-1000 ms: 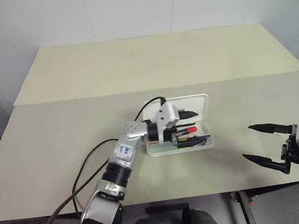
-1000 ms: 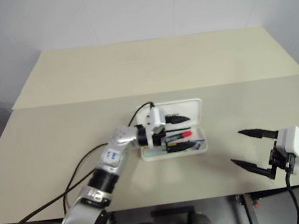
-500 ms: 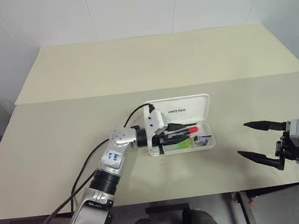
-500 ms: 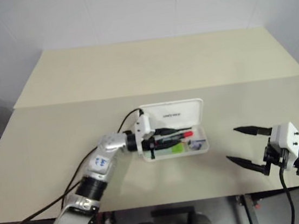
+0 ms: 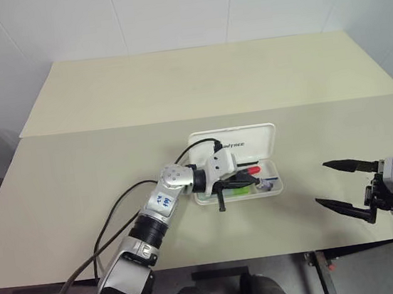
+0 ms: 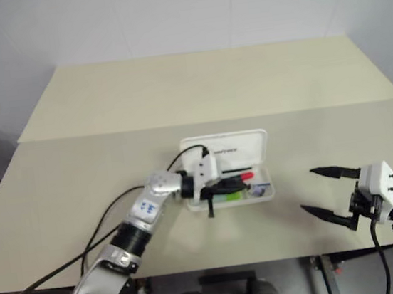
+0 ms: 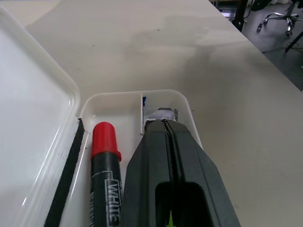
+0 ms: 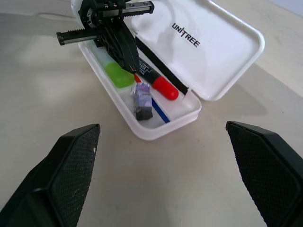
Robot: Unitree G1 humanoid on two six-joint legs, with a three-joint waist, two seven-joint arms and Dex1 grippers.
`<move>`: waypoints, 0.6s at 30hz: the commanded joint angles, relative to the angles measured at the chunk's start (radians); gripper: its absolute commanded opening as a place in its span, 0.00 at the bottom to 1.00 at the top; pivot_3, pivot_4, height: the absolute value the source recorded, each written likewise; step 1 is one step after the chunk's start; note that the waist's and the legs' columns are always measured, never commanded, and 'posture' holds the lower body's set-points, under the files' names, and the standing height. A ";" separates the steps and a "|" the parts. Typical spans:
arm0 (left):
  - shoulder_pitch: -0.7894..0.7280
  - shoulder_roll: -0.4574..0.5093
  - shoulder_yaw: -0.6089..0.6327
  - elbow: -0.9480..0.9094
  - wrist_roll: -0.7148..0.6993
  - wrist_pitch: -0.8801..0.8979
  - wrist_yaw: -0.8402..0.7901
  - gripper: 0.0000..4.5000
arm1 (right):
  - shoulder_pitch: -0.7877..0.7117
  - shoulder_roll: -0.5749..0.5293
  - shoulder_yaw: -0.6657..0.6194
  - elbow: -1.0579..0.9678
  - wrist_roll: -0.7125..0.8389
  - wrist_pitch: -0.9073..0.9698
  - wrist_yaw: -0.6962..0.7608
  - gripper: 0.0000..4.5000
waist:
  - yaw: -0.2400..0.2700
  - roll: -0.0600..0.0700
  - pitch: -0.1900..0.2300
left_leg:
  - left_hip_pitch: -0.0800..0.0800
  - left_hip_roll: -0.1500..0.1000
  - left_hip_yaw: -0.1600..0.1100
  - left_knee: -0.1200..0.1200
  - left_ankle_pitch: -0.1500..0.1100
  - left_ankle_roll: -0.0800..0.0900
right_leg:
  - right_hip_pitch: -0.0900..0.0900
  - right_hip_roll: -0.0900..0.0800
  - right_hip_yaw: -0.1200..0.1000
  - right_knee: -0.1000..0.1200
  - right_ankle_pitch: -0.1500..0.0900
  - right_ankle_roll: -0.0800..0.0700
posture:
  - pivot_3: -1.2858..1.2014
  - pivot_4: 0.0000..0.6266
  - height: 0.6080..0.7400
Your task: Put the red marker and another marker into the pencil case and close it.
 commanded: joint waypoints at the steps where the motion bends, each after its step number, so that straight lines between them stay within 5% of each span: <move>1: -0.012 -0.019 -0.012 -0.001 0.013 -0.003 0.013 0.01 | 0.012 0.003 -0.028 -0.008 0.006 -0.030 0.003 1.00 | 0.001 0.000 0.000 | 0.000 0.000 0.000 0.000 0.000 0.000 | 0.000 0.000 0.000 0.000 0.000 0.000 | 0.52 0.24 1.00; 18: -0.038 -0.072 -0.030 0.078 0.045 -0.012 0.047 0.01 | 0.032 -0.005 -0.026 -0.102 0.020 0.016 -0.050 1.00 | 0.002 0.000 0.000 | 0.000 0.000 0.000 0.001 0.000 0.000 | 0.001 0.000 0.000 0.000 0.000 0.000 | 0.52 0.24 1.00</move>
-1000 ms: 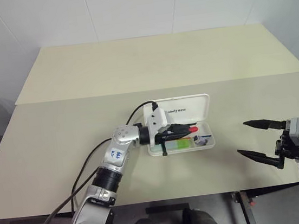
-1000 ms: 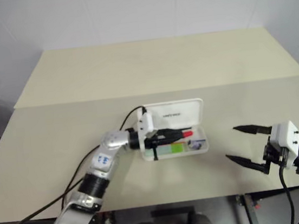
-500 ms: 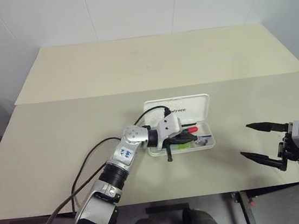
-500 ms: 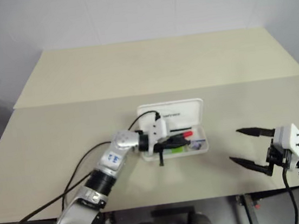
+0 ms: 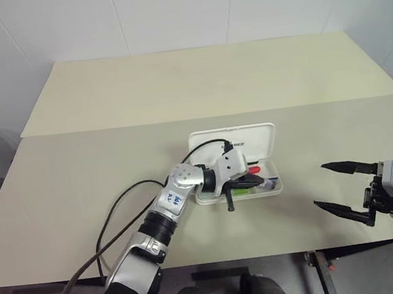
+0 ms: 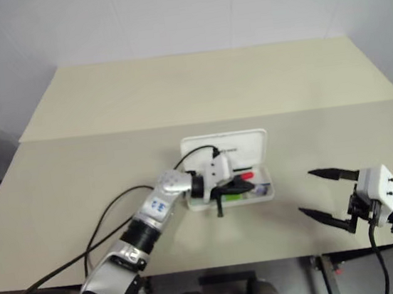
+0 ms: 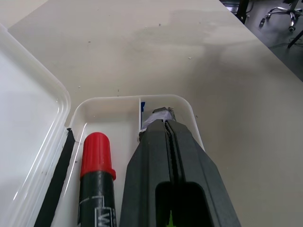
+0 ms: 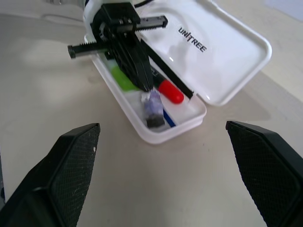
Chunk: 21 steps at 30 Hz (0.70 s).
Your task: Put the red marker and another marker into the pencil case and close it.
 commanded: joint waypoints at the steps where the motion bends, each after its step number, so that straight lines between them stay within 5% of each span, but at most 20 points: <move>1: 0.003 -0.008 -0.004 -0.007 0.003 -0.006 -0.002 0.01 | -0.004 -0.008 -0.026 -0.026 0.017 0.008 -0.008 1.00 | 0.000 0.000 0.000 | 0.000 0.000 0.000 0.000 0.000 0.000 | 0.000 0.000 0.000 0.000 0.000 0.000 | 0.52 0.24 1.00; 19: 0.069 0.036 0.081 -0.245 -0.131 0.152 -0.032 0.01 | -0.088 0.005 0.027 0.066 -0.001 -0.015 0.038 1.00 | -0.003 0.000 0.000 | 0.000 0.000 -0.001 0.000 0.000 0.000 | 0.000 0.000 0.000 0.000 0.000 0.000 | 0.52 0.24 1.00; 21: 0.087 0.061 0.089 -0.301 -0.154 0.181 -0.052 0.14 | -0.108 0.005 0.039 0.092 -0.005 -0.024 0.046 1.00 | -0.006 0.000 0.000 | 0.000 0.000 -0.001 0.000 0.000 0.000 | 0.000 0.000 0.000 -0.001 0.000 0.000 | 0.52 0.24 1.00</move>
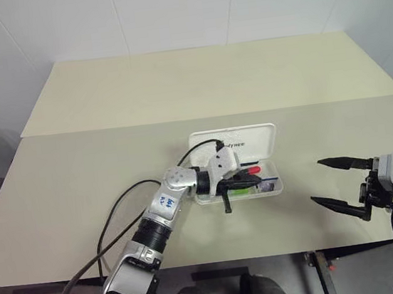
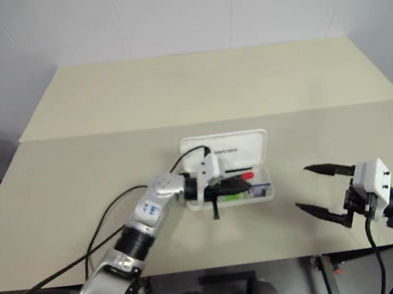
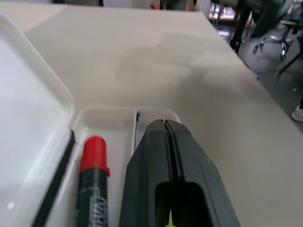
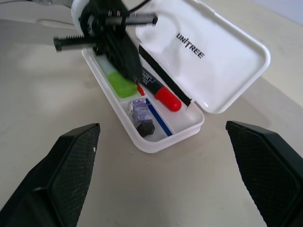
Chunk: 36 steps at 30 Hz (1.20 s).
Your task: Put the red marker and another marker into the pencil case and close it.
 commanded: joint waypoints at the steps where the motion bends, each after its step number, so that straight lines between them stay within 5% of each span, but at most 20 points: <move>1: 0.023 0.030 0.030 -0.123 -0.058 0.039 -0.020 0.20 | -0.029 0.003 0.005 0.030 -0.002 -0.026 0.018 1.00 | -0.002 0.000 0.000 | 0.000 0.000 0.000 0.000 0.000 0.000 | 0.000 0.000 0.000 0.000 0.000 0.000 | 0.52 0.24 1.00; 11: 0.171 0.167 0.134 -0.325 -0.130 0.086 0.023 0.98 | -0.100 0.022 0.049 0.135 -0.019 -0.079 0.067 1.00 | -0.004 0.001 0.000 | 0.000 0.000 0.000 0.000 0.000 0.000 | 0.000 0.000 0.000 0.000 0.000 0.000 | 0.52 0.24 1.00; 14: 0.211 0.195 0.180 -0.392 -0.166 0.114 0.039 0.98 | -0.118 0.028 0.061 0.152 -0.024 -0.087 0.072 1.00 | -0.005 0.001 0.000 | 0.001 0.000 -0.001 0.000 0.000 0.000 | 0.001 0.000 0.000 0.000 0.000 0.000 | 0.52 0.24 1.00; 17: 0.261 0.235 0.221 -0.448 -0.183 0.126 0.062 0.83 | -0.135 0.030 0.072 0.164 -0.028 -0.091 0.076 1.00 | -0.009 0.002 0.000 | 0.001 0.001 -0.001 -0.001 0.000 0.000 | 0.000 0.000 0.000 0.000 0.000 0.000 | 0.52 0.24 1.00; 27: 0.435 0.441 0.400 -0.500 -0.238 0.104 0.043 0.03 | -0.194 0.026 0.118 0.066 -0.030 -0.009 0.031 1.00 | -0.022 0.003 0.000 | 0.001 0.001 -0.001 -0.003 0.000 0.000 | 0.000 0.000 0.000 0.000 0.000 -0.001 | 0.52 0.24 1.00; 36: 0.324 0.435 0.413 -0.285 -0.140 0.064 0.205 0.01 | -0.326 0.006 0.135 -0.076 0.069 0.176 0.020 1.00 | -0.021 0.003 0.001 | 0.001 0.001 -0.002 -0.005 0.000 0.000 | -0.001 0.000 0.000 0.000 0.000 -0.001 | 0.52 0.24 1.00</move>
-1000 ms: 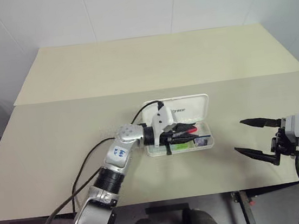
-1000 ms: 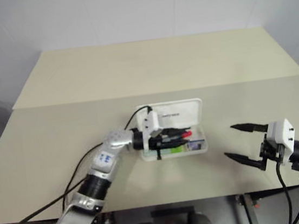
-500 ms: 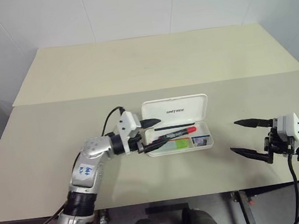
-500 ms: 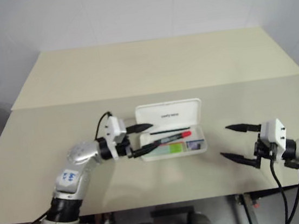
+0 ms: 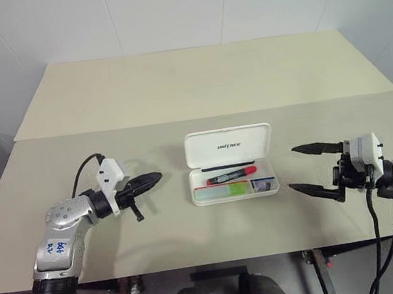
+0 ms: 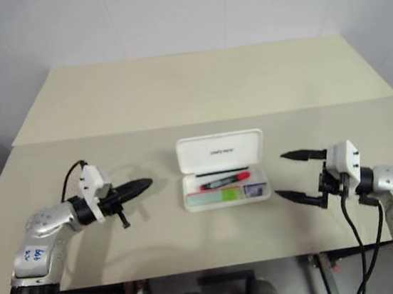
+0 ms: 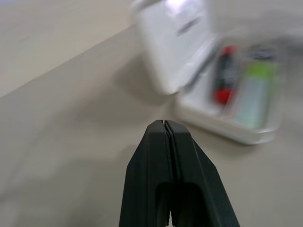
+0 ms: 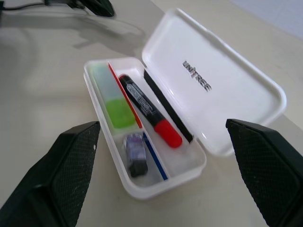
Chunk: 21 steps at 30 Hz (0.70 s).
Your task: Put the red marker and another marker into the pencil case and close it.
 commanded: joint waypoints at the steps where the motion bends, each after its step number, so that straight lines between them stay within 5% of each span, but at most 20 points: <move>1: -0.087 -0.035 -0.025 0.063 0.044 -0.032 0.065 0.01 | -0.076 -0.018 -0.002 -0.096 0.071 0.088 -0.019 1.00 | 0.000 0.000 0.000 | 0.000 0.000 0.000 -0.001 0.000 0.000 | 0.000 0.000 0.000 0.000 0.000 0.000 | 0.52 0.24 1.00; 13: -0.367 -0.232 -0.164 0.366 0.112 -0.145 0.087 0.01 | -0.104 -0.012 0.015 -0.154 0.057 0.141 -0.047 1.00 | -0.003 -0.002 -0.001 | -0.003 -0.002 0.000 -0.001 0.000 0.000 | -0.005 -0.002 -0.003 0.002 0.000 0.000 | 0.52 0.24 1.00; 21: -0.377 -0.254 -0.174 0.360 0.073 -0.210 -0.012 0.01 | -0.056 -0.013 -0.014 -0.171 0.065 0.134 -0.061 1.00 | -0.007 -0.002 -0.001 | -0.003 -0.002 0.001 0.000 0.000 0.000 | -0.006 -0.002 -0.003 0.003 0.000 0.000 | 0.52 0.24 1.00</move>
